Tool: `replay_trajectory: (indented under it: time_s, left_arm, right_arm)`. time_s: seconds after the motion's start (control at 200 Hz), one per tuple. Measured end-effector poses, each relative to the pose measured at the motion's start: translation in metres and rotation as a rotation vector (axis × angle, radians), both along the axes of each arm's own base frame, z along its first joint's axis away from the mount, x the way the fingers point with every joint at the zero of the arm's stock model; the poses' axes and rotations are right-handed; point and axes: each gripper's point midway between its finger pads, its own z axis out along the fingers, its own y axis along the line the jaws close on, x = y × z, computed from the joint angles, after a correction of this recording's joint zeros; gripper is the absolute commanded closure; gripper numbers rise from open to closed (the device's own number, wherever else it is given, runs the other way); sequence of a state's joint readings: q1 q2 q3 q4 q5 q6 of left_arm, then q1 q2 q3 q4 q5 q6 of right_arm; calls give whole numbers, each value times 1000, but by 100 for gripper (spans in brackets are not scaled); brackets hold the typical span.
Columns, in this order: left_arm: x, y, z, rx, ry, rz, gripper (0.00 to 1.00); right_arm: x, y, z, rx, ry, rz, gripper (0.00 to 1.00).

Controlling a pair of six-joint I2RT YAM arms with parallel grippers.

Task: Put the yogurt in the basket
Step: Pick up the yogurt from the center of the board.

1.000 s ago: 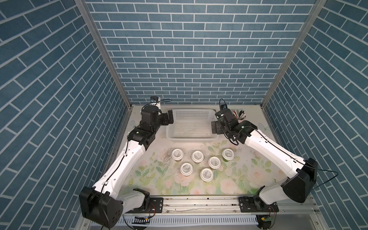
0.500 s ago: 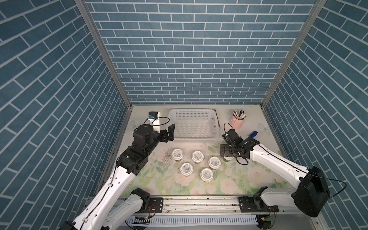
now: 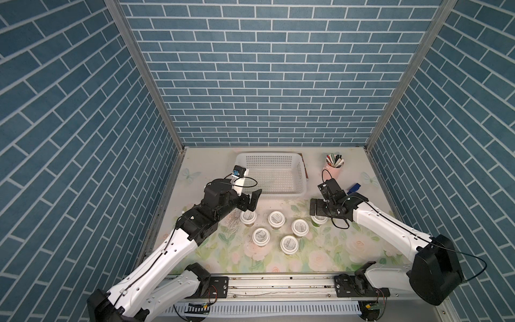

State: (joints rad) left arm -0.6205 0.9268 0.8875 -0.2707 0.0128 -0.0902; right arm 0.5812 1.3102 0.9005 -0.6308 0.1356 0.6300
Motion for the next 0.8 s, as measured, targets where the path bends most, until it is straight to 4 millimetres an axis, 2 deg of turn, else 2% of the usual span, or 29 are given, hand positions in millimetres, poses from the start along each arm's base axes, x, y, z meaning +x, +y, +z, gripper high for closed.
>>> replay_trajectory:
  time_s: [0.545,0.8]
  left_arm:
    - [2,-4,-10,-12,43,38,0]
    - [-1,-6,-17,-21,64,49,0]
  right_arm:
    - [-5,3,-34,-62,106,69,0]
    - [-5,3,-43,-85,128,91,1]
